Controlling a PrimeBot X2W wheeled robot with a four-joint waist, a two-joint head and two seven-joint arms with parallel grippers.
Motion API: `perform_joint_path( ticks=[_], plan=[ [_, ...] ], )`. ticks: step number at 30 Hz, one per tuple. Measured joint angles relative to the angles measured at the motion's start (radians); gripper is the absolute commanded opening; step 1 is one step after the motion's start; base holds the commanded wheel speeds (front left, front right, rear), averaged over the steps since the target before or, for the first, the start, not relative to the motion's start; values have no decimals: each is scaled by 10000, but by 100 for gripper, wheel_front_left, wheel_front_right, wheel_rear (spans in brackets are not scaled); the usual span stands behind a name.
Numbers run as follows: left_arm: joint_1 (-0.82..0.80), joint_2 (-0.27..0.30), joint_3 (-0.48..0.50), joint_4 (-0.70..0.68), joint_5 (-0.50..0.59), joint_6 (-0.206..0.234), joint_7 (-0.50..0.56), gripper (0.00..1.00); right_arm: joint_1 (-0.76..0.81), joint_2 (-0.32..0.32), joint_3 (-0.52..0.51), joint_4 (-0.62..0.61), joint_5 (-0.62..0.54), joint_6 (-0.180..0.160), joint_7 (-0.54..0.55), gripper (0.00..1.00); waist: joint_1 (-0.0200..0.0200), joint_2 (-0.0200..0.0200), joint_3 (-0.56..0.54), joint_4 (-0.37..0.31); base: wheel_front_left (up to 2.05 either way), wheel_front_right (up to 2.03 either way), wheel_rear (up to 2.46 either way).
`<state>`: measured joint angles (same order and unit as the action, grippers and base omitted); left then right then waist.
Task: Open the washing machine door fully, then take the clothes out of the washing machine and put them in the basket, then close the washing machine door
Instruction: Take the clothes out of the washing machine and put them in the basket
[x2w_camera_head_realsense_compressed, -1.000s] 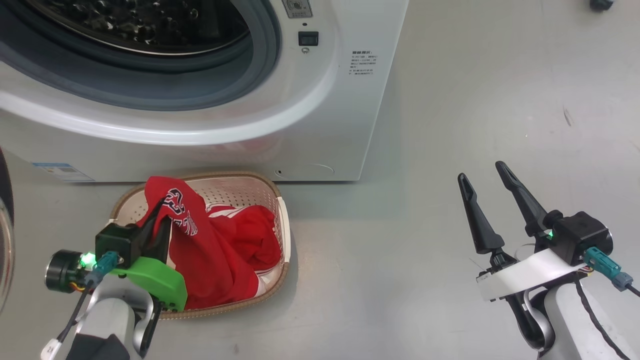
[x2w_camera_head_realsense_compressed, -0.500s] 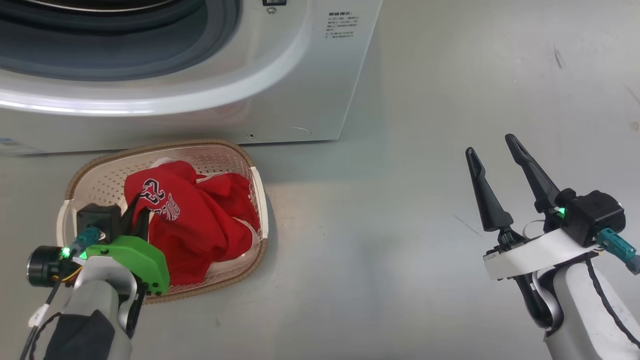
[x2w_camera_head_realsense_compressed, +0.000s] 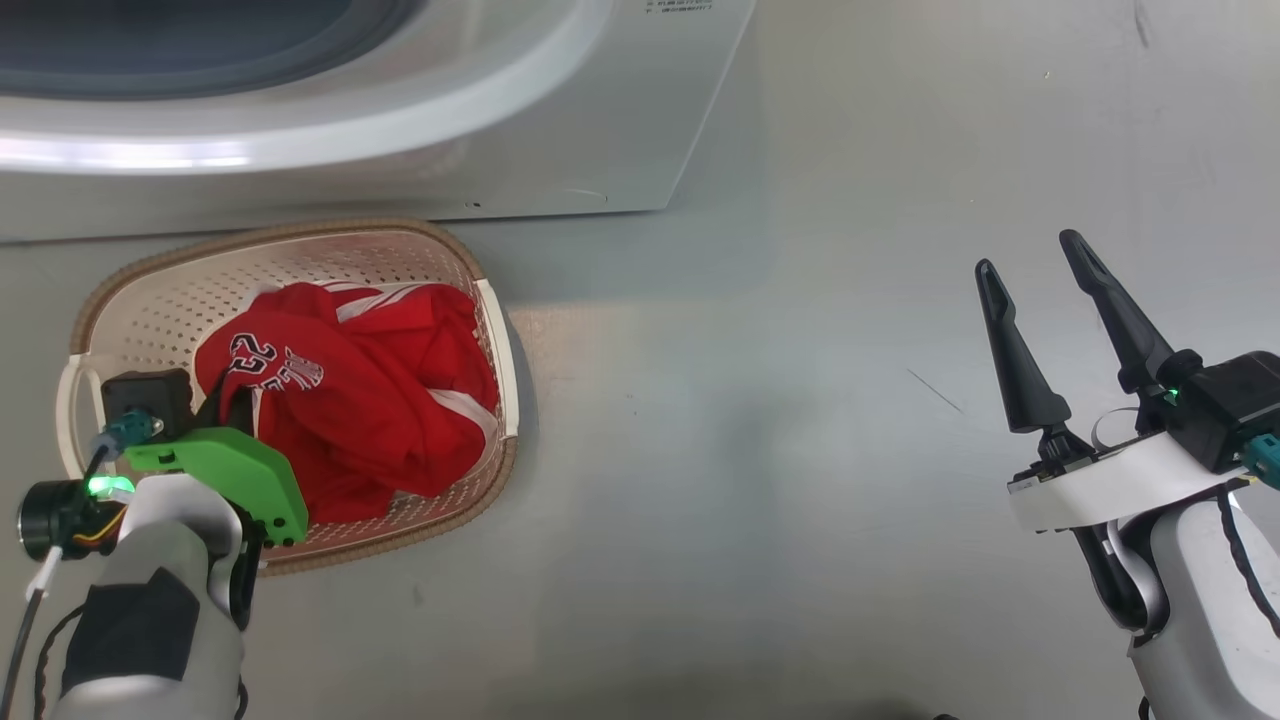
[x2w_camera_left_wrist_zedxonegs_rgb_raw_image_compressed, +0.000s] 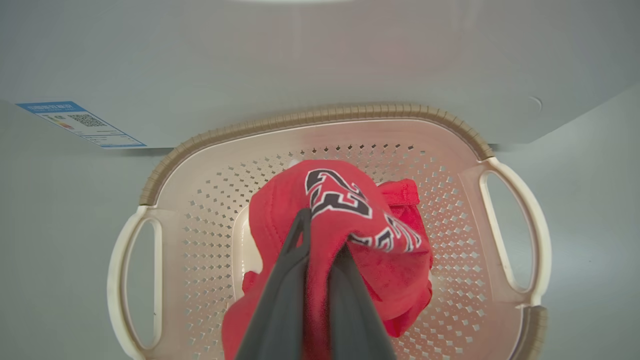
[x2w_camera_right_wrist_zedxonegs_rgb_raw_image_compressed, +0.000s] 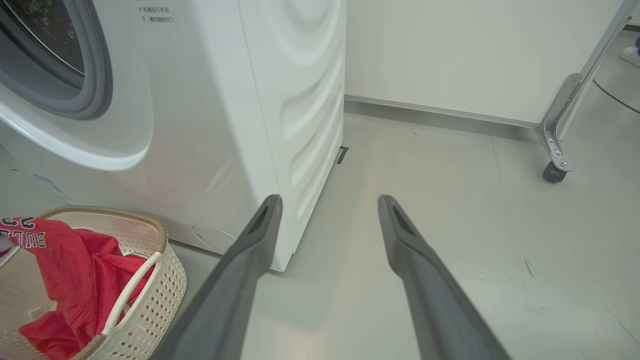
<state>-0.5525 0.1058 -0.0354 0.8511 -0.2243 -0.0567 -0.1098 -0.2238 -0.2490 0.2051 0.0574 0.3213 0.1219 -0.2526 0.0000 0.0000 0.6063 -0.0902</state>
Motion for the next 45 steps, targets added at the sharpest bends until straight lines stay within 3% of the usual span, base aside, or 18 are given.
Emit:
perform_joint_path(
  ticks=[13,14,15,16,28,45],
  plan=[
    [-517,-17,35,1319,-13,297,-272,0,-133,-50,29,6,-79,0,-4,100,0,0,323,150,0,0,0],
    [-517,-25,44,1455,-15,311,-278,13,-134,-48,48,35,-84,0,-4,100,0,0,292,152,0,0,0],
    [-516,-27,46,1553,-15,339,-282,71,-134,-48,65,48,-86,0,-6,100,0,0,258,154,0,0,0],
    [-516,-27,48,1618,-15,339,-366,100,-134,-46,79,58,-86,0,-6,100,0,0,223,155,0,0,0],
    [-529,-75,17,2234,-17,318,-930,100,-134,186,318,384,-86,0,-6,100,0,0,-391,183,0,0,0],
    [-529,-295,-242,1569,13,-297,-1409,100,-136,619,194,802,36,0,-6,100,0,0,-1748,306,0,0,0]
  ],
)
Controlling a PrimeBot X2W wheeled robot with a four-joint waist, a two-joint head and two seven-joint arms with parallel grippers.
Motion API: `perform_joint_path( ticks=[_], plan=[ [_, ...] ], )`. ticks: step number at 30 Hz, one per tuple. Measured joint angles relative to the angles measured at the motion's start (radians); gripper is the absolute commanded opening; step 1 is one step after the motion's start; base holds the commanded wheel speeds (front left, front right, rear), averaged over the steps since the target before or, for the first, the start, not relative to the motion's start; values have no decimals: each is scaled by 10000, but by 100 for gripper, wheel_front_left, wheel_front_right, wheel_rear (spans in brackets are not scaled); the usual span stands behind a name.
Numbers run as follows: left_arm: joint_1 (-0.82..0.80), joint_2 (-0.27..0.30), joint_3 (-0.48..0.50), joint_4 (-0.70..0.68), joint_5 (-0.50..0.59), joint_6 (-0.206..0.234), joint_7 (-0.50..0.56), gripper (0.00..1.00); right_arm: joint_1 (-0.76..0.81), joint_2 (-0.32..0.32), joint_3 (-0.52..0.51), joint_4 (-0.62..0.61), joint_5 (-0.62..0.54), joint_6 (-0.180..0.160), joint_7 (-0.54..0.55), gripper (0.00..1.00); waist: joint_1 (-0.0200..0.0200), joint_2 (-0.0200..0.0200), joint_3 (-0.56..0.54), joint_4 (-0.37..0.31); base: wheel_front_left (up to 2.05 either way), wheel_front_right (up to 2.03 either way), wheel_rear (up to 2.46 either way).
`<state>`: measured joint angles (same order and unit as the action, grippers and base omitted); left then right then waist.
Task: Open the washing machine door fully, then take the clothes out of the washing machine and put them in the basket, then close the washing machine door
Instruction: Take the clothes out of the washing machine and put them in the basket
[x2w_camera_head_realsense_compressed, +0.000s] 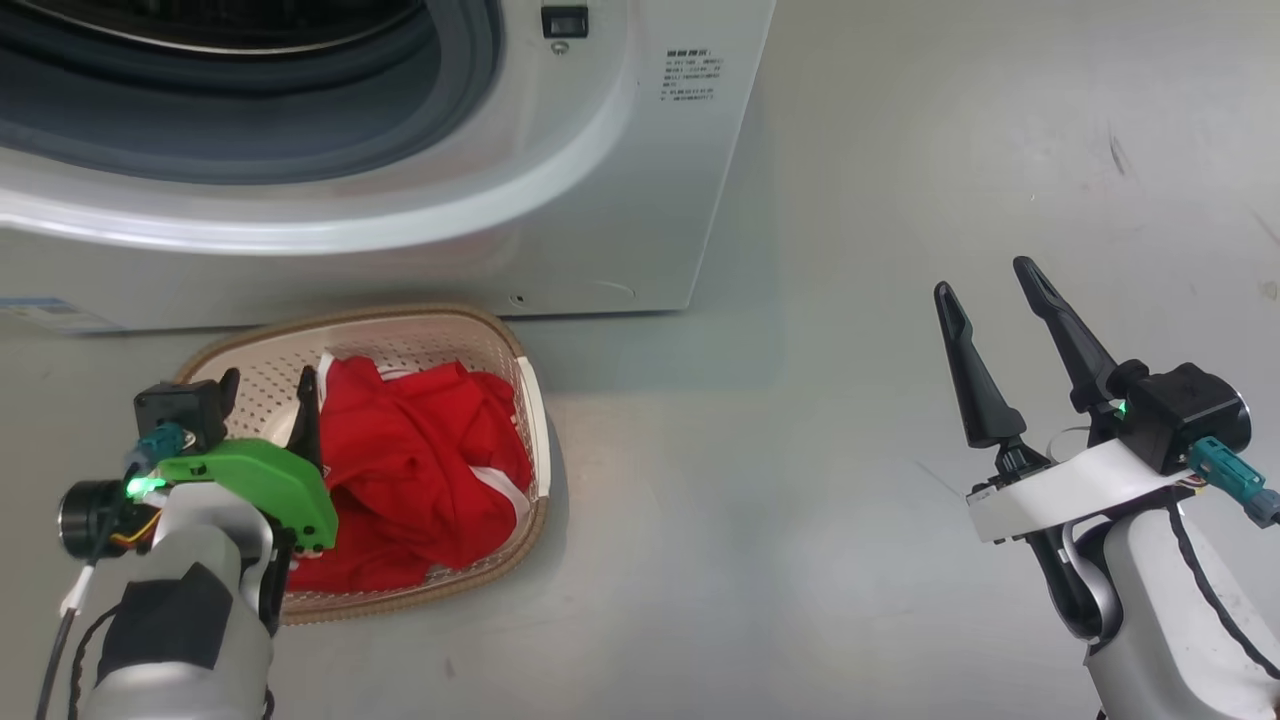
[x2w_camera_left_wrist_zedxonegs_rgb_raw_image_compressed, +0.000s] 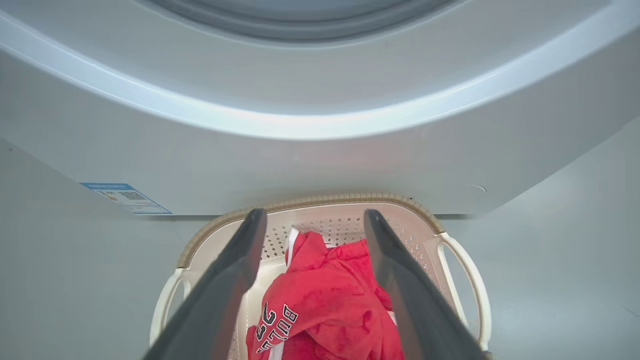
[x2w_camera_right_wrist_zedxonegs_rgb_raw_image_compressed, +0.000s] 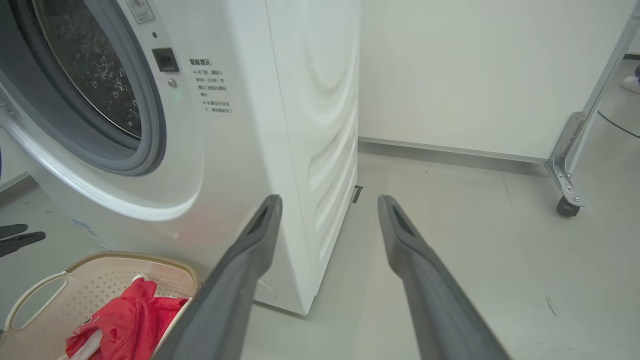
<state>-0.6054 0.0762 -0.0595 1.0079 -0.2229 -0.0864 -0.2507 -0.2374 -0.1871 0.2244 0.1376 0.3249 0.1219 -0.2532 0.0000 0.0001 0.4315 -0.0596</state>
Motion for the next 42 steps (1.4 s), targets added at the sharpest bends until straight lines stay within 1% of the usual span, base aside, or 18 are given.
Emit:
perform_joint_path(
  ticks=[2,9,21,31,42],
  plan=[
    [4,-56,-52,-288,0,-54,0,100,5,29,-67,46,4,0,0,100,0,0,-202,35,0,0,0],
    [107,-247,-25,-2243,0,-157,-2,100,199,123,-211,238,84,0,0,100,0,0,-942,217,0,0,0],
    [1618,-326,44,-4376,-4,-244,-12,100,866,320,-466,270,104,0,0,100,0,0,-2189,615,0,0,0],
    [2950,-349,35,-5555,-21,-249,-12,100,1170,431,-573,201,102,0,0,100,0,0,-2922,840,0,0,0],
    [3980,-376,2,-6426,-58,-257,-12,100,1544,554,-723,125,86,0,0,100,0,0,-3306,755,0,0,0]
  ],
)
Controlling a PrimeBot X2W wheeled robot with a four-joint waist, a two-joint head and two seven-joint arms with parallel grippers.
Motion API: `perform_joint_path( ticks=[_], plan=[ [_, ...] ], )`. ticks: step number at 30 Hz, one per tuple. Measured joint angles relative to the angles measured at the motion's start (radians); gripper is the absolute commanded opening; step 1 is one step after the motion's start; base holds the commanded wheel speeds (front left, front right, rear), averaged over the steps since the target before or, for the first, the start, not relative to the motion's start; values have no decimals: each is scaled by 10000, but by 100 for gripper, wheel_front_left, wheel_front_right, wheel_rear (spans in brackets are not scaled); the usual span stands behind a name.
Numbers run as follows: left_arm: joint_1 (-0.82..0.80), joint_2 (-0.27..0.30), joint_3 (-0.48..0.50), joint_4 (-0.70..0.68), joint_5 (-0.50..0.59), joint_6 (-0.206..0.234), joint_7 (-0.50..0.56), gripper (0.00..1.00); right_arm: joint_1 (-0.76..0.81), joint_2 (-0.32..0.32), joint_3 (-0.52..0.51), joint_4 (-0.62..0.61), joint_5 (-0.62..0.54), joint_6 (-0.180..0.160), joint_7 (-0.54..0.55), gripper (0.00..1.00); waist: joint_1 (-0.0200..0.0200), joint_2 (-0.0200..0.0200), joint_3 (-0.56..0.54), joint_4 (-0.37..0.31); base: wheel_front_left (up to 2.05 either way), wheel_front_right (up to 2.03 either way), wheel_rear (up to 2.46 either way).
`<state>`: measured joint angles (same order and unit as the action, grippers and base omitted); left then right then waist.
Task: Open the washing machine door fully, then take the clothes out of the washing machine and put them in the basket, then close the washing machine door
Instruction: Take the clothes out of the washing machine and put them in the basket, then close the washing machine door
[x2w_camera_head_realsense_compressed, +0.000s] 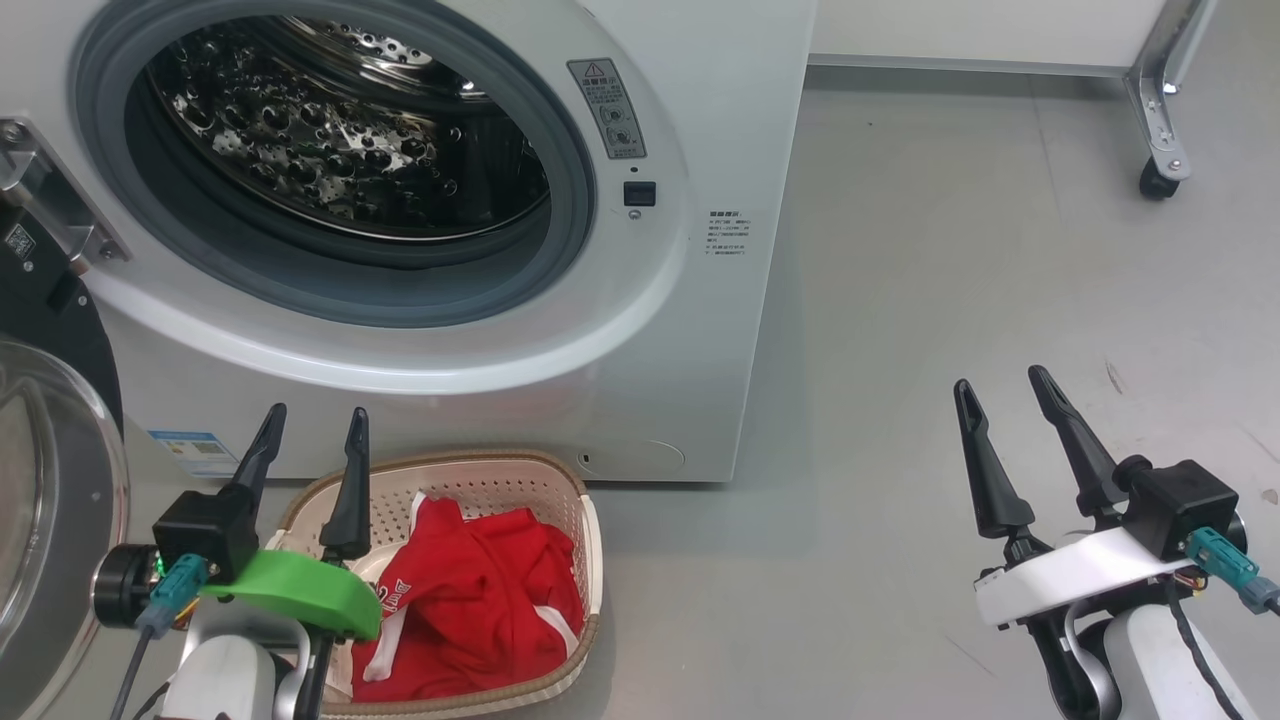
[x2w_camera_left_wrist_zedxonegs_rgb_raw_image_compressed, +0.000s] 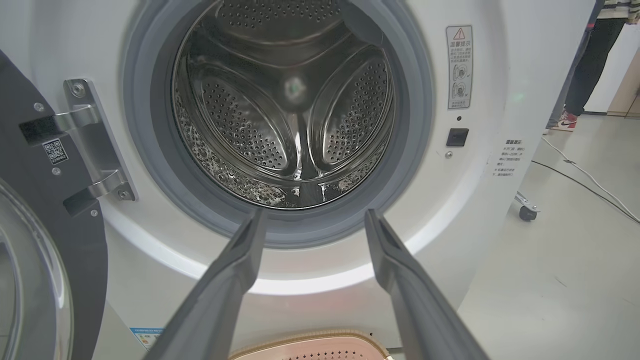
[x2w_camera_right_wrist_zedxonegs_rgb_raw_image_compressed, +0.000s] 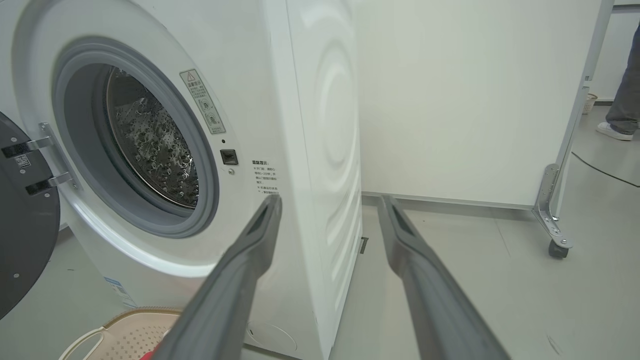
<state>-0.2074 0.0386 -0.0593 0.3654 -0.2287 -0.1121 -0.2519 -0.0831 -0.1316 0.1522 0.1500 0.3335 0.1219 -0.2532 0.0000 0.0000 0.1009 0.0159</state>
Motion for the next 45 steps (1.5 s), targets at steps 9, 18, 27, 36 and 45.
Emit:
perform_joint_path(
  ticks=[9,18,27,36,45],
  plan=[
    [450,-2,-127,-688,29,0,0,100,116,40,-115,-81,-25,0,0,100,0,0,-13,-105,0,0,0],
    [686,-2,-213,-1014,29,2,0,100,169,59,-165,-90,-107,0,0,100,0,0,-21,-143,0,0,0],
    [936,-2,-272,-1204,-90,13,0,100,242,96,-174,-130,-119,0,0,100,0,0,-6,-150,0,0,0],
    [965,-2,-384,-1536,-349,21,0,100,252,138,-186,-188,-192,0,0,100,0,0,49,-143,0,0,0],
    [1001,-2,-437,-1760,-382,27,0,100,252,182,-215,-221,-194,0,0,100,0,0,144,-130,0,0,0]
  ],
)
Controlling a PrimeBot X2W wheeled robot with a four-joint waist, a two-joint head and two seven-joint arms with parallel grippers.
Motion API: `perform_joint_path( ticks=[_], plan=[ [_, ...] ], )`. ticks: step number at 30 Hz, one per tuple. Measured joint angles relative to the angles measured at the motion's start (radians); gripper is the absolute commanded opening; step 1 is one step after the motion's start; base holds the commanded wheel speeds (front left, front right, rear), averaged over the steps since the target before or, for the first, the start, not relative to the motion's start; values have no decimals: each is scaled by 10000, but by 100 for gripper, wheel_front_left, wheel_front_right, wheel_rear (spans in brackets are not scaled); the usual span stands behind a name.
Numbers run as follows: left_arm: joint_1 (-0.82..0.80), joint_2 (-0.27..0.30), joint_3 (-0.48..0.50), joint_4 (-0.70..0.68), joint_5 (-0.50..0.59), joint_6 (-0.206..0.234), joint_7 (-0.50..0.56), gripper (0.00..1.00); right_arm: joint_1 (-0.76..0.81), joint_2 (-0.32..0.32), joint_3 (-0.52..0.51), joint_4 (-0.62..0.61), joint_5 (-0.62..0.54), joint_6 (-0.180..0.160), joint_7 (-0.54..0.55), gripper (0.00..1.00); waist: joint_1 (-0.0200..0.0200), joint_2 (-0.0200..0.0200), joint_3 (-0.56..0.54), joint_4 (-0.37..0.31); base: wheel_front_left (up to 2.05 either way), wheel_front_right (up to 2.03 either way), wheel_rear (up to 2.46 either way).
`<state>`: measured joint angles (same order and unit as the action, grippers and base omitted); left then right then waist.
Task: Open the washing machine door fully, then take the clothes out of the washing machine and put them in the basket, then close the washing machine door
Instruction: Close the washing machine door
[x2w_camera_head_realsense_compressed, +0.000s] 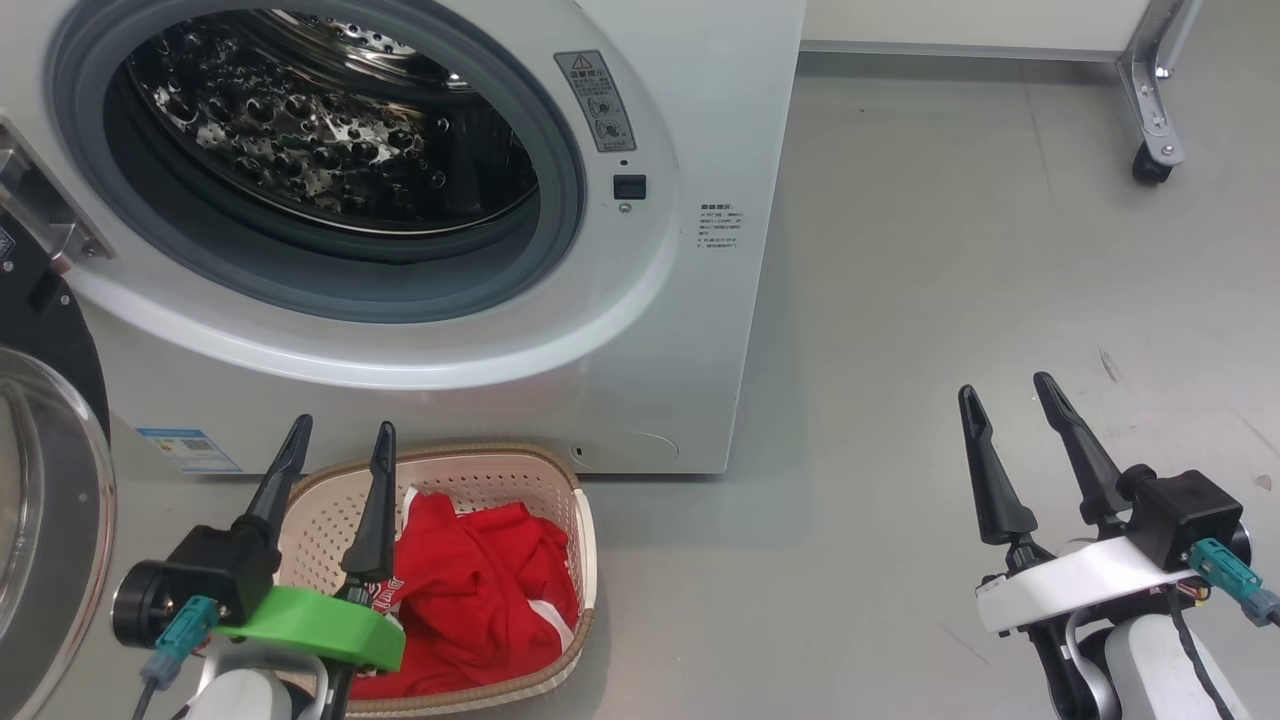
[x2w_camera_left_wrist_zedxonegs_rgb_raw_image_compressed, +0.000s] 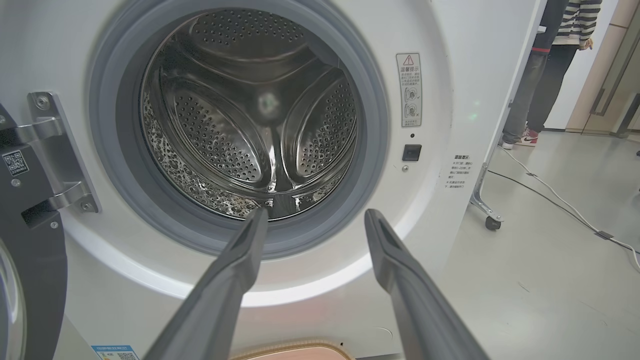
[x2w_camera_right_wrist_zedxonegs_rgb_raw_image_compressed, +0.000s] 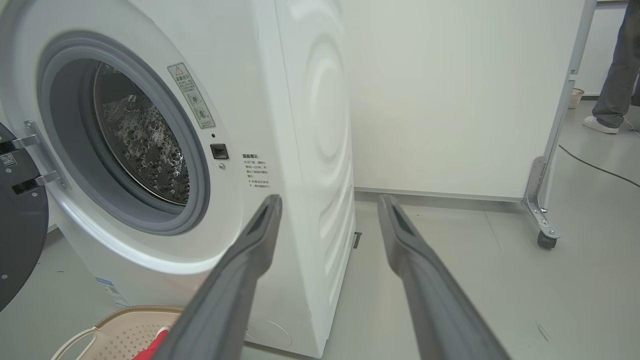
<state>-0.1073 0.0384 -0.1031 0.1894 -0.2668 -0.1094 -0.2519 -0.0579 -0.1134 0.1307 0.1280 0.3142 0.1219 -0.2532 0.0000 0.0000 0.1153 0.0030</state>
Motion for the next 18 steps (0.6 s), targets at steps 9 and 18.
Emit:
perform_joint_path(
  ticks=[9,18],
  plan=[
    [70,0,-102,12,31,105,0,100,-1,12,-6,-2,0,0,0,100,0,1,48,9,-22,22,0],
    [71,0,-165,-36,-59,130,0,100,-3,15,-6,8,-2,0,0,100,0,1,92,12,-57,57,0]
  ],
)
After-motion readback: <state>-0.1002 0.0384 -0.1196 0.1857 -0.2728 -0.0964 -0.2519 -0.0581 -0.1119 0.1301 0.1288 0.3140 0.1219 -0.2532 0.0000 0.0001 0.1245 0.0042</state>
